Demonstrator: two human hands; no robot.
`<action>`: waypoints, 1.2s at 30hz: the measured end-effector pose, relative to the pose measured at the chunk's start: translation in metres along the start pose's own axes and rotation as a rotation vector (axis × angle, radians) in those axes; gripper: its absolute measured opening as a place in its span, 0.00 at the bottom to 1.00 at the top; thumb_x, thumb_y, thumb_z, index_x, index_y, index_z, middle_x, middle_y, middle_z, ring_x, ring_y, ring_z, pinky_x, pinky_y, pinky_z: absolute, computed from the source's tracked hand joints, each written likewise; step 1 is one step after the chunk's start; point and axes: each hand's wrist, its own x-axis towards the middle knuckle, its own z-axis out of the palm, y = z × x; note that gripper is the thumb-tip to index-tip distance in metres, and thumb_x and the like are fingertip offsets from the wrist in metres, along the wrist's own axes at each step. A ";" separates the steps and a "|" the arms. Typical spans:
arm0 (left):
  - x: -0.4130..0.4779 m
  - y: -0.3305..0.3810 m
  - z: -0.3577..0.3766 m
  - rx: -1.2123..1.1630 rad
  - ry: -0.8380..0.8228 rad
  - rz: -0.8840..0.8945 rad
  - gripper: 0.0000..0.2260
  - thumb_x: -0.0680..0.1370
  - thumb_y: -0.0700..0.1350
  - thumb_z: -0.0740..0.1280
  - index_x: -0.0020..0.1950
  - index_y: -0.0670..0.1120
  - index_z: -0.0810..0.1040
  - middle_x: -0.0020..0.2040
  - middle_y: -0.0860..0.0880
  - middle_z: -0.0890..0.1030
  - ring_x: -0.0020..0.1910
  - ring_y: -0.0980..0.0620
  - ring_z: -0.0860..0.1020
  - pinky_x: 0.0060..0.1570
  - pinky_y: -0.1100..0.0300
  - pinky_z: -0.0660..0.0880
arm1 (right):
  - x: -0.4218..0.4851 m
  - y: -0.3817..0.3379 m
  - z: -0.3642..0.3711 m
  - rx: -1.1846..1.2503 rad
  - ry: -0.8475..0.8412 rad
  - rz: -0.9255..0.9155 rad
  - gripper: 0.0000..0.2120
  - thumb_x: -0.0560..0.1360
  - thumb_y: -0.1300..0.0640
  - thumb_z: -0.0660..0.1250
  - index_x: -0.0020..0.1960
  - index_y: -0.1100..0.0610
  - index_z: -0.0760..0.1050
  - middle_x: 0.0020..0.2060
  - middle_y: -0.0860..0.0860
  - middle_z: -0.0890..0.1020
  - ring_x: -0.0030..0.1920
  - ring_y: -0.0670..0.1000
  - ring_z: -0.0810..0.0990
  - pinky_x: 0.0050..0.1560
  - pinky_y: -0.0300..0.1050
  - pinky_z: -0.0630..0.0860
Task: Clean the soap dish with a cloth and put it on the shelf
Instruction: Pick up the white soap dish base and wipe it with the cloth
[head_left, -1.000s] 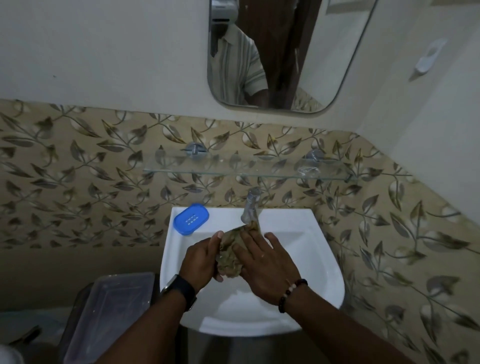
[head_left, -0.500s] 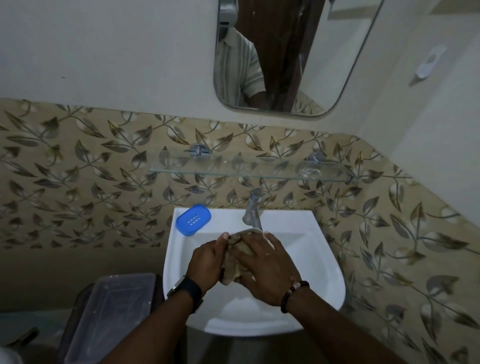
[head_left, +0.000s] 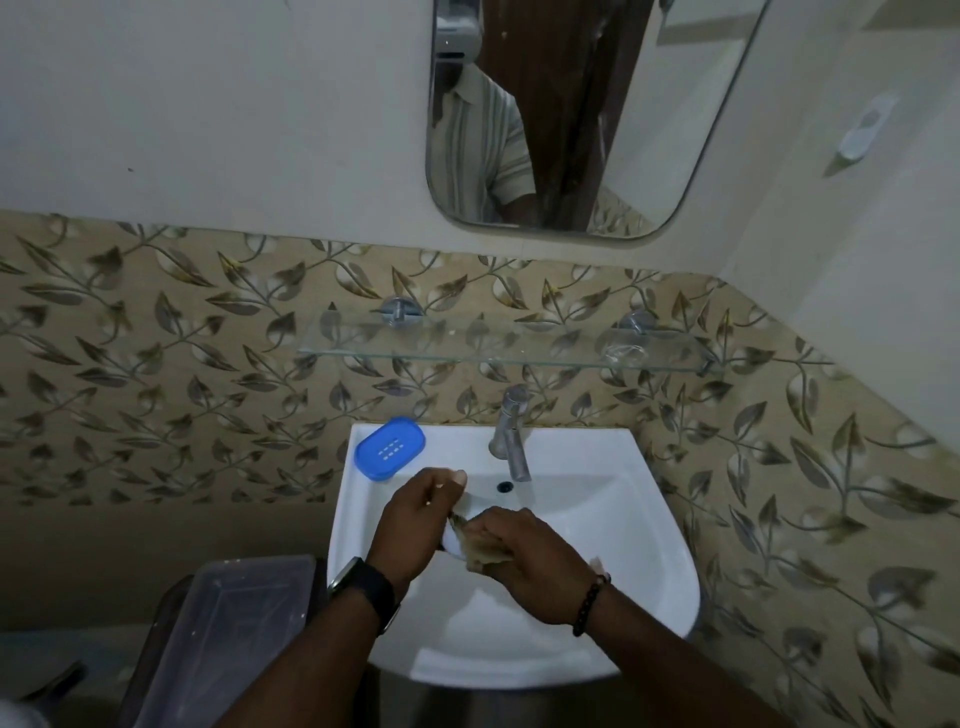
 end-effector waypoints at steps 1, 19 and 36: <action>0.000 0.002 -0.002 -0.021 -0.027 0.089 0.10 0.80 0.56 0.67 0.47 0.51 0.83 0.48 0.51 0.84 0.50 0.50 0.83 0.49 0.61 0.80 | -0.001 0.001 -0.005 0.119 -0.021 0.034 0.07 0.77 0.55 0.69 0.53 0.55 0.77 0.47 0.44 0.81 0.45 0.41 0.76 0.48 0.36 0.72; -0.002 0.022 0.030 -0.208 -0.105 0.153 0.13 0.77 0.45 0.65 0.48 0.34 0.78 0.45 0.30 0.81 0.43 0.43 0.78 0.45 0.47 0.76 | 0.005 0.016 0.005 -0.177 0.727 -0.285 0.18 0.78 0.52 0.63 0.67 0.53 0.74 0.66 0.53 0.71 0.67 0.58 0.73 0.65 0.56 0.73; -0.016 0.028 0.068 -0.501 0.018 0.152 0.14 0.84 0.50 0.62 0.53 0.42 0.83 0.54 0.40 0.85 0.55 0.39 0.82 0.52 0.51 0.81 | 0.022 -0.005 -0.022 1.446 0.857 0.296 0.19 0.77 0.53 0.65 0.67 0.46 0.74 0.56 0.53 0.84 0.52 0.54 0.85 0.40 0.52 0.81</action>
